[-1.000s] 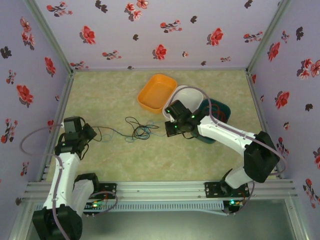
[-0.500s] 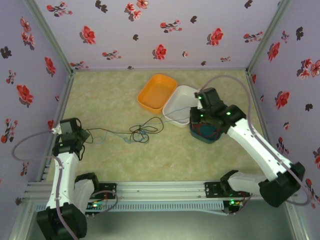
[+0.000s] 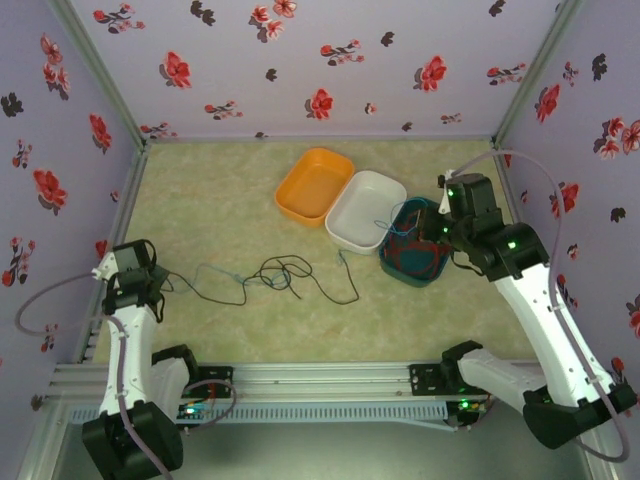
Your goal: Untangle the cables
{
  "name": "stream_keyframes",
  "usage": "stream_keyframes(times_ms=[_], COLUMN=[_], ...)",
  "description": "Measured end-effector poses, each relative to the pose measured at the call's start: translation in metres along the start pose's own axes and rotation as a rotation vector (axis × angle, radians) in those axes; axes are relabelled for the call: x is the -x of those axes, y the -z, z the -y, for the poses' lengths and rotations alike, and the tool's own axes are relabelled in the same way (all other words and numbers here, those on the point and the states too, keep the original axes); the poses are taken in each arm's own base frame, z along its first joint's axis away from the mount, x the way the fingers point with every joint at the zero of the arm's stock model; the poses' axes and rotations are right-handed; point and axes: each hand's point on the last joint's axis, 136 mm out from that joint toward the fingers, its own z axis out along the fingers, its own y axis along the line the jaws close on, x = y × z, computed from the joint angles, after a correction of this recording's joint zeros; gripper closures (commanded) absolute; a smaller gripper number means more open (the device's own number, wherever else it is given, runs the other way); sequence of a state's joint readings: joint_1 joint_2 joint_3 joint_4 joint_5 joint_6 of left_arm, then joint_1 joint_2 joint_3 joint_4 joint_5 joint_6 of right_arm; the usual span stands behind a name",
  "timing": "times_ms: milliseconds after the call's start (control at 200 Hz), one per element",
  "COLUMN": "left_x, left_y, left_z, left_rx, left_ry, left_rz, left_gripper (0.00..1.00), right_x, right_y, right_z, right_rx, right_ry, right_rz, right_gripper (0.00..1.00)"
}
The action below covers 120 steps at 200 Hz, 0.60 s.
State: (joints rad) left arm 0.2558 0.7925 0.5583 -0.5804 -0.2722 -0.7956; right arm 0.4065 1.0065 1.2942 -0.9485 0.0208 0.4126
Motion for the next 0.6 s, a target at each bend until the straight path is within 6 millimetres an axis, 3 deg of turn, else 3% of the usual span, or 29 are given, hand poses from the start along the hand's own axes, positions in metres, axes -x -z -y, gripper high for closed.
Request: stream_keyframes(times_ms=[180,285,455,600], left_x=[-0.002,0.0,0.001,-0.004], left_y=[0.0,0.001,-0.003,-0.016], left_z=[0.002,0.003,0.006,0.002], left_rx=[-0.015,-0.022,-0.025,0.005], left_ry=[0.001,-0.004,-0.002,-0.003], left_rz=[-0.006,0.001,0.005,-0.024], left_gripper=[1.0,1.0,1.0,1.0], right_x=[0.006,0.021,0.06,0.081], right_y=[0.007,0.021,0.073,0.119], right_z=[-0.016,-0.029,-0.056,-0.075], right_rx=[0.074,0.125,0.246,0.346], right_ry=[0.014,0.028,0.062,0.096], right_rz=[-0.004,0.029,0.17,0.276], right_gripper=[1.0,1.0,1.0,1.0])
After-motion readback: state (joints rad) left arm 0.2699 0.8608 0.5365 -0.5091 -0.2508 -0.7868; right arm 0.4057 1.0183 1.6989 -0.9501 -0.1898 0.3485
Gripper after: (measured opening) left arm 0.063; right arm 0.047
